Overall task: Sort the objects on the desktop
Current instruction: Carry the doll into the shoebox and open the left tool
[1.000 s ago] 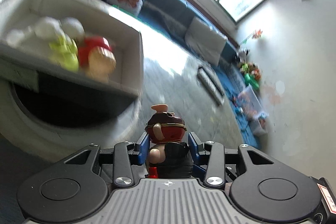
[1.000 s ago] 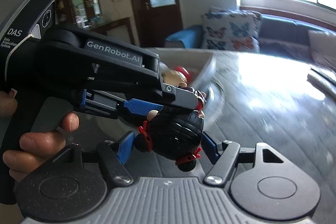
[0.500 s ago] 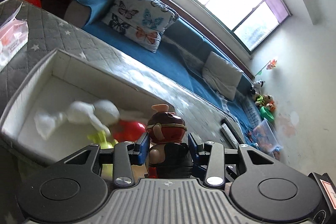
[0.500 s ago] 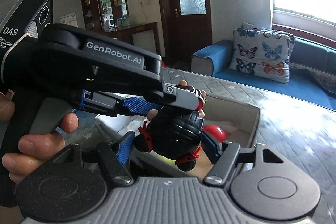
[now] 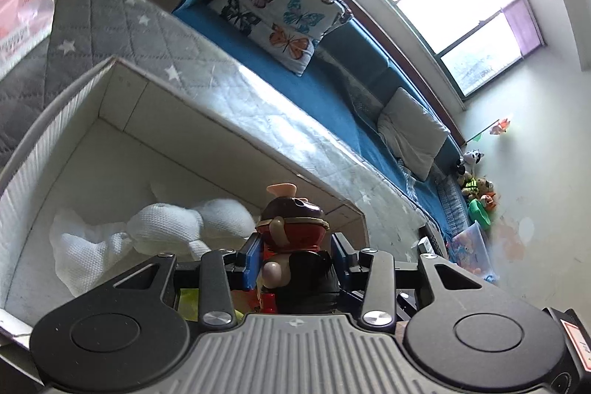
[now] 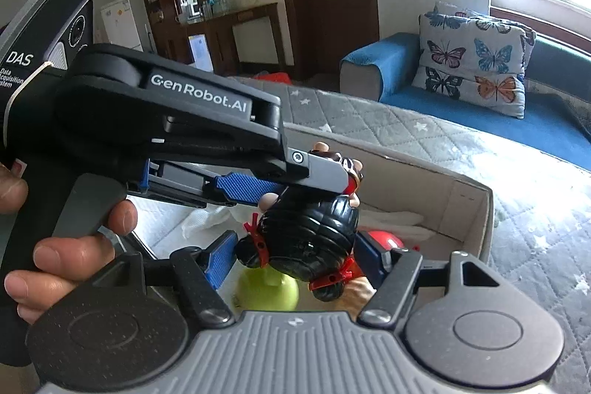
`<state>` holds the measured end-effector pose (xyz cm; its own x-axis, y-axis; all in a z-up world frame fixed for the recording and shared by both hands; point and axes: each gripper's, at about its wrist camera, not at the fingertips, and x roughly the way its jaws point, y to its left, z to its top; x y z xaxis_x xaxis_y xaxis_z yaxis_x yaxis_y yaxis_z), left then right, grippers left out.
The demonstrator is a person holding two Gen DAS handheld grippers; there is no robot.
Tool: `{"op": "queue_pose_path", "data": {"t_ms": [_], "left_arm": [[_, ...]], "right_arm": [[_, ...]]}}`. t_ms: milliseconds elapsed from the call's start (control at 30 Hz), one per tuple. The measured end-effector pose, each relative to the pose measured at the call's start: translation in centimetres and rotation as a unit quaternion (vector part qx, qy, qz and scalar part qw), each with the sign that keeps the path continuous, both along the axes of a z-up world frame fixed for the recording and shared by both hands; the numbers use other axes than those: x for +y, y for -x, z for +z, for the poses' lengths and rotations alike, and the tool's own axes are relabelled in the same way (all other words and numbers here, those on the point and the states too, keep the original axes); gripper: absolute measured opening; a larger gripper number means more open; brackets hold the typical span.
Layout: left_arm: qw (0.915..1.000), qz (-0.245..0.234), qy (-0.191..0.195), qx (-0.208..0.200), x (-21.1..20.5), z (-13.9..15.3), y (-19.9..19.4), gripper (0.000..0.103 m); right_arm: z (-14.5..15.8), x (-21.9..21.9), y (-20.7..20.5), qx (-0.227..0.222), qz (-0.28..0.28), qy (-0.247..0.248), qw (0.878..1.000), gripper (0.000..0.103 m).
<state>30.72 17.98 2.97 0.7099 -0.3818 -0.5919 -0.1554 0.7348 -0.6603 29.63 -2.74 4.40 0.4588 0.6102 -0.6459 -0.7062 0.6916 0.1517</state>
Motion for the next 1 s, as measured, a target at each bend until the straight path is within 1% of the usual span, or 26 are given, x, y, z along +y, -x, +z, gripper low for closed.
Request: {"op": "queue_pose_path", "data": {"t_ms": [200, 433, 567, 867, 1000], "left_arm": [[1.0, 0.004, 0.006, 0.007, 0.3, -0.8, -0.2, 0.043], [1.0, 0.002, 0.002, 0.006, 0.4, -0.4, -0.4, 0.042], [1.0, 0.006, -0.006, 0.003, 0.5, 0.0, 0.0, 0.042], [0.9999, 0.008, -0.01, 0.004, 0.3, 0.2, 0.6, 0.042], [0.9998, 0.005, -0.02, 0.0, 0.1, 0.5, 1.1, 0.042]], "right_arm": [[-0.7, 0.6, -0.8, 0.007, 0.003, 0.006, 1.0, 0.07], [-0.9, 0.6, -0.7, 0.009, -0.001, 0.011, 1.0, 0.07], [-1.0, 0.5, -0.6, 0.009, -0.006, 0.014, 1.0, 0.071], [-0.9, 0.5, -0.1, 0.005, -0.008, 0.022, 1.0, 0.071], [-0.7, 0.5, 0.2, 0.002, -0.008, 0.021, 1.0, 0.071]]}}
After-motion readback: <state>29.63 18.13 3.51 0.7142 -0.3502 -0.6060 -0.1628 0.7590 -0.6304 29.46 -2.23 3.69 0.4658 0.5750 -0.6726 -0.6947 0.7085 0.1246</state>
